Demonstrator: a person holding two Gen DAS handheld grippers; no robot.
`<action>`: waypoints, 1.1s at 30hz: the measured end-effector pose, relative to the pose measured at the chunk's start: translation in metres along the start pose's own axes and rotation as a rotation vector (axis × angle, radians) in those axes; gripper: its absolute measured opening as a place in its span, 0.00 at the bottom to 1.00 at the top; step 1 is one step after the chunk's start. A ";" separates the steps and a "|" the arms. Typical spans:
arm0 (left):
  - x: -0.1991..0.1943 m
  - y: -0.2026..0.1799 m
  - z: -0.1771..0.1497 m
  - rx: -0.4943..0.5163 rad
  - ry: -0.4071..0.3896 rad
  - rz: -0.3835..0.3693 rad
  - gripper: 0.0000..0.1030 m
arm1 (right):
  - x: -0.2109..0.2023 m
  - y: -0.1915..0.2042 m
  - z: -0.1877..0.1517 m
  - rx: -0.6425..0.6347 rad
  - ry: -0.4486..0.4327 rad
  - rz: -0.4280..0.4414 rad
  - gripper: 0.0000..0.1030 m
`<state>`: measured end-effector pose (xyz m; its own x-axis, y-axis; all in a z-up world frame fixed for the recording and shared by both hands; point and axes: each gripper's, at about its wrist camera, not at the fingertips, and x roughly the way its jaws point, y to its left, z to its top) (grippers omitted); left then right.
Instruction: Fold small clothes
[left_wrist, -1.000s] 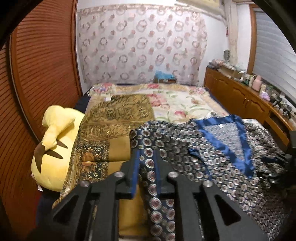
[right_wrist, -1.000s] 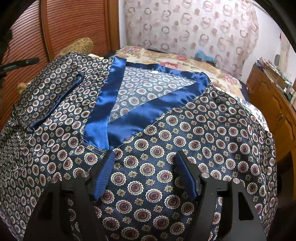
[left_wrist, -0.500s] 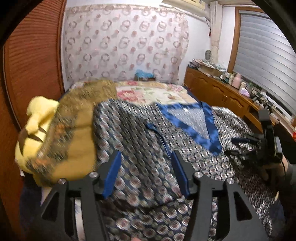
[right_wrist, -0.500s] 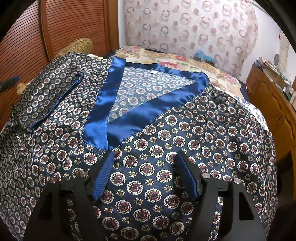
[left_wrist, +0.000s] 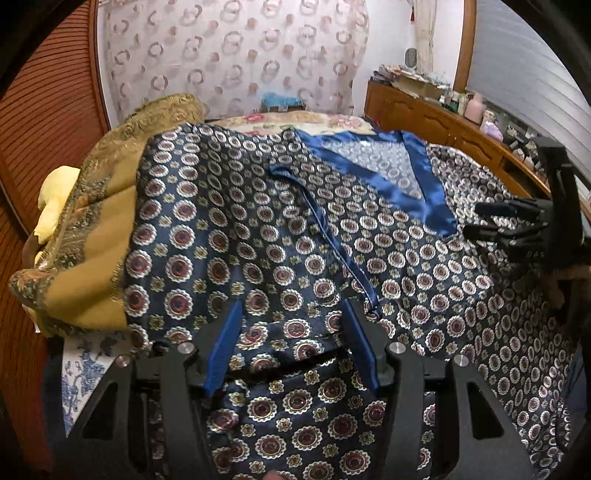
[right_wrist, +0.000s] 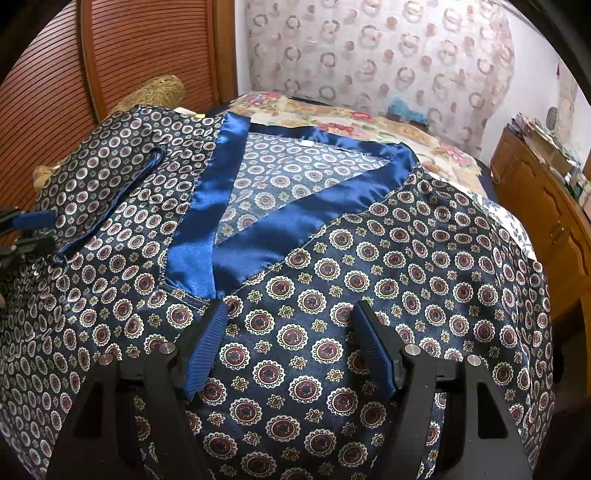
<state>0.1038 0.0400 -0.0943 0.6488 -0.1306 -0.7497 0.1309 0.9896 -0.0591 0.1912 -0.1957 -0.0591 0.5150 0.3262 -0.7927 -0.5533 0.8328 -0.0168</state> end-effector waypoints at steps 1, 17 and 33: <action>0.003 0.000 0.000 0.005 0.009 0.004 0.54 | 0.000 0.000 0.000 0.001 0.000 0.000 0.70; 0.011 -0.003 -0.003 0.033 0.039 0.007 0.69 | -0.077 -0.066 -0.048 0.124 -0.108 -0.104 0.70; 0.012 -0.002 -0.001 0.034 0.041 0.016 0.71 | -0.106 -0.207 -0.133 0.414 -0.015 -0.144 0.55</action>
<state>0.1103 0.0371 -0.1039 0.6202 -0.1113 -0.7765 0.1466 0.9889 -0.0247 0.1643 -0.4622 -0.0527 0.5787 0.1976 -0.7913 -0.1679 0.9783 0.1215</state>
